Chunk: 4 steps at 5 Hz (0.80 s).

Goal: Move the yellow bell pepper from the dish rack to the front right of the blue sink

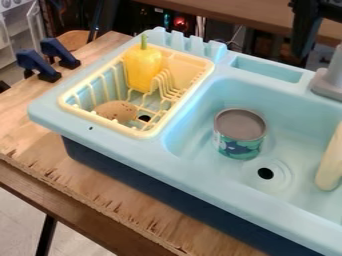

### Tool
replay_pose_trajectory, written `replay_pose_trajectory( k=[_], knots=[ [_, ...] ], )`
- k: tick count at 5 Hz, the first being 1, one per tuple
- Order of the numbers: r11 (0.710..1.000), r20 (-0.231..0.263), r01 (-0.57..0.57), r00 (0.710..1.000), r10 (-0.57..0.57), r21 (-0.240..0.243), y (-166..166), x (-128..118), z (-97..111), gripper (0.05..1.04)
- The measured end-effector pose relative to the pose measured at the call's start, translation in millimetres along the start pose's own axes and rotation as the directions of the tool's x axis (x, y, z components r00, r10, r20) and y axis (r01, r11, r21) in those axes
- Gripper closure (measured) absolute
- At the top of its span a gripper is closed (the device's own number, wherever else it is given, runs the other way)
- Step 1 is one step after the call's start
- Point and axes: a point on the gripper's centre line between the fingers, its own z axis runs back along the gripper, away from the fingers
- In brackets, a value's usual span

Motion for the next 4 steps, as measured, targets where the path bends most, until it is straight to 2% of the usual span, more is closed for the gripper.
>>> replay_pose_trajectory(
  k=[1,2,3,4],
  knots=[
    [1.000,-0.039,0.000,0.999,0.001,0.015,0,1,-13,0.077],
    [0.999,-0.051,-0.035,0.998,0.035,0.017,25,8,-20,0.077],
    [0.992,-0.036,-0.122,0.992,0.123,0.021,64,12,-13,0.077],
    [0.985,0.000,-0.170,0.985,0.170,0.031,93,6,6,0.077]
  ],
)
